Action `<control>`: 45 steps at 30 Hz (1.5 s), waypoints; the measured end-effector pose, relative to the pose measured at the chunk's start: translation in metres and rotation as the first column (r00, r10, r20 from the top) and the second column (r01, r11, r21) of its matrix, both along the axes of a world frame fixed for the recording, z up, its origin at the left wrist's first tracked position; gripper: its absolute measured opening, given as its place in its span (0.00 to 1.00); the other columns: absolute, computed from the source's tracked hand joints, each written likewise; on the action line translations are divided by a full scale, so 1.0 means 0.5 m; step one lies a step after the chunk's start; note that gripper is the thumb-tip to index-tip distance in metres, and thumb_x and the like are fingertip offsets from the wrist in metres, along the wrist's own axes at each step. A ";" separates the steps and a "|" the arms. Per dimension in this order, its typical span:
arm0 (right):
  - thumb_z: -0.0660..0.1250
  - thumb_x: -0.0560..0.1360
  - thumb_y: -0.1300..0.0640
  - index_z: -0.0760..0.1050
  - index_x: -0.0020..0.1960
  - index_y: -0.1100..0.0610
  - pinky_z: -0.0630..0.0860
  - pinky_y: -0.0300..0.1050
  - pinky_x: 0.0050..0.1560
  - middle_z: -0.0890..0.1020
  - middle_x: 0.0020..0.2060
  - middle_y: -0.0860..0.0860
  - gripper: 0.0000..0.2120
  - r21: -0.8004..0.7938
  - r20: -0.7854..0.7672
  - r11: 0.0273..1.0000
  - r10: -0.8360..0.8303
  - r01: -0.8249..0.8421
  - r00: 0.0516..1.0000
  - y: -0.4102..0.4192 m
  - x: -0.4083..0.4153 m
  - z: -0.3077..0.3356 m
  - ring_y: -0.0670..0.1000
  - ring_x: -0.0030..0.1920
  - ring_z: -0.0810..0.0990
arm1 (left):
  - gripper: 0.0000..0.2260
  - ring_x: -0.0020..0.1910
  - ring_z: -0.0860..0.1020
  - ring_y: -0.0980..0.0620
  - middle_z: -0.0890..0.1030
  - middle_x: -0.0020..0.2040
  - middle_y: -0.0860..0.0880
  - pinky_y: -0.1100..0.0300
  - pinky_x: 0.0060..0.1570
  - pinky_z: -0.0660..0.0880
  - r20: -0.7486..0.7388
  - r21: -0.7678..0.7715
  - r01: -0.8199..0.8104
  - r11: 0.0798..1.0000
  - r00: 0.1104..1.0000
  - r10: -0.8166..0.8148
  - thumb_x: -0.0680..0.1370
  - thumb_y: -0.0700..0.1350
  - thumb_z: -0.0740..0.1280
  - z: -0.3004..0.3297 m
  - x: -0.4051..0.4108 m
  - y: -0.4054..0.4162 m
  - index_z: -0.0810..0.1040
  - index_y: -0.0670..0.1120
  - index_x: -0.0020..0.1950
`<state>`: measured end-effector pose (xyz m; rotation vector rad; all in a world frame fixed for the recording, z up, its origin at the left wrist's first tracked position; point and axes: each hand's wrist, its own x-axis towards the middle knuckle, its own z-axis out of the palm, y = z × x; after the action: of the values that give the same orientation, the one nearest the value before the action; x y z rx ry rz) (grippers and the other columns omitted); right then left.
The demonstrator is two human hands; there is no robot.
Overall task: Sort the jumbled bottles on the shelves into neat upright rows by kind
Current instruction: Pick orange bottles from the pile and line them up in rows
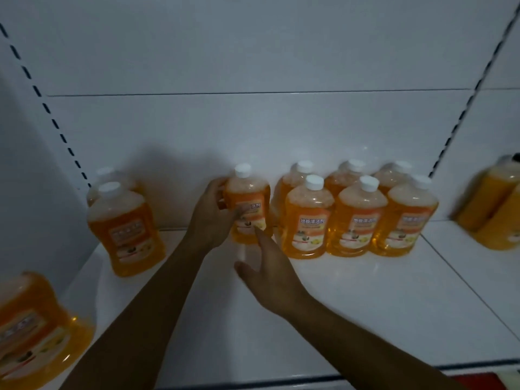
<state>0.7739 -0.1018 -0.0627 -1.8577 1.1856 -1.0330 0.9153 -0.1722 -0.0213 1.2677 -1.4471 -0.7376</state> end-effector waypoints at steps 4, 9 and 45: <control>0.66 0.78 0.55 0.56 0.76 0.50 0.57 0.21 0.59 0.66 0.72 0.42 0.31 0.024 -0.063 1.000 0.001 0.001 0.998 -0.020 -0.003 -0.004 0.41 0.71 0.64 | 0.31 0.56 0.80 0.51 0.79 0.57 0.54 0.44 0.54 0.79 -0.016 0.033 0.038 0.999 0.999 -0.038 0.63 0.58 0.78 -0.012 -0.019 -0.033 0.70 0.54 0.61; 0.66 0.79 0.52 0.53 0.77 0.50 0.54 0.16 0.55 0.63 0.73 0.41 0.32 0.025 -0.081 0.999 -0.025 0.027 0.996 -0.033 -0.004 -0.018 0.37 0.70 0.61 | 0.29 0.56 0.79 0.51 0.78 0.60 0.51 0.45 0.54 0.79 -0.014 -0.010 0.017 1.000 1.000 -0.017 0.67 0.56 0.77 -0.023 -0.029 -0.035 0.71 0.51 0.64; 0.77 0.68 0.53 0.72 0.60 0.55 0.68 0.28 0.40 0.78 0.49 0.46 0.24 0.079 0.020 0.863 0.498 -0.498 0.867 0.150 0.374 0.026 0.37 0.45 0.75 | 0.18 0.48 0.78 0.54 0.78 0.44 0.51 0.58 0.46 0.78 -0.052 -0.153 -0.740 0.655 0.668 0.742 0.73 0.53 0.72 -0.042 0.312 0.534 0.74 0.49 0.60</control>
<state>0.9608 -0.0266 -0.0497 -1.9519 0.6695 -0.6772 1.0714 0.0949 -0.0424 1.5700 -0.8280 -0.0384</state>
